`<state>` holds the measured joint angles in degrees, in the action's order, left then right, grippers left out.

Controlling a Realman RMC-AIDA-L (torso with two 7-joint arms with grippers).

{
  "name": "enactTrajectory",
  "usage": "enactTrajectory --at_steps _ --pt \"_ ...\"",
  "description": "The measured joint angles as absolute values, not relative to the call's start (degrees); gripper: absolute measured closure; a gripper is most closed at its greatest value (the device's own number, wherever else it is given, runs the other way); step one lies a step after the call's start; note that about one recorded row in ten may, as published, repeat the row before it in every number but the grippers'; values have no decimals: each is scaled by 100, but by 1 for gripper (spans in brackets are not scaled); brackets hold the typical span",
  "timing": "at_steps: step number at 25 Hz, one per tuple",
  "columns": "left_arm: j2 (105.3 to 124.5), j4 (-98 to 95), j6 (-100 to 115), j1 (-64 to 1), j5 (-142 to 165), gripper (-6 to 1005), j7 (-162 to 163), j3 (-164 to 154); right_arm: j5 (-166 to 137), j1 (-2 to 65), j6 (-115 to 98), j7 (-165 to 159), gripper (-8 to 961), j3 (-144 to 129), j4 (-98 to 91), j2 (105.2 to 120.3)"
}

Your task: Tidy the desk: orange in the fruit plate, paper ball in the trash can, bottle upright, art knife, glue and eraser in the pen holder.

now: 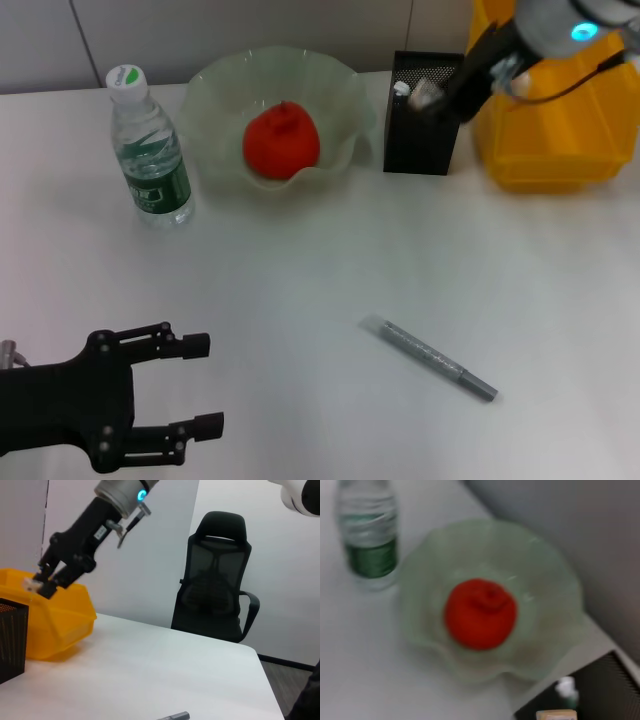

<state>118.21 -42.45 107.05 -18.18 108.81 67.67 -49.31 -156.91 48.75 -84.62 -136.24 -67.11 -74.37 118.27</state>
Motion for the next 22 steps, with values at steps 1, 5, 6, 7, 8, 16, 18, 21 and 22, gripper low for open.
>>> enactTrajectory --at_steps 1,5,6,7,8,16,18,21,22 --pt "11821 -4245 10705 -1823 10881 217 6768 -4930 -15691 4866 -8331 -13539 677 -6578 -7361 11819" --pt "11822 -4245 10705 -1826 10881 217 6777 -4931 -15672 4876 -7743 -13266 672 -6206 -6808 11752" --pt "11821 -4245 10705 -1828 10881 217 6790 -4931 -15664 4889 -7616 -13218 671 -6158 -6667 11733" --pt "11821 -4245 10705 -1829 10881 217 6796 -4930 -15664 4889 -7616 -13218 670 -6158 -6667 11733" --pt "11821 -4245 10705 -1829 10881 217 6796 -4930 -15657 4908 -7465 -13157 669 -6123 -6497 11706" --pt "11821 -4245 10705 -1837 10881 217 6817 -4930 -15376 4910 -6739 -12664 660 -6085 -5895 11671" --pt "11821 -4245 10705 -1837 10881 216 6818 -4930 -15340 4906 -6596 -12587 657 -6072 -5823 11672" --pt "11821 -4245 10708 -1837 10881 216 6823 -4930 -15297 4903 -6388 -12498 654 -6053 -5703 11670" --pt "11821 -4245 10710 -1837 10881 216 6825 -4930 -15281 4907 -6330 -12485 653 -6046 -5660 11666"
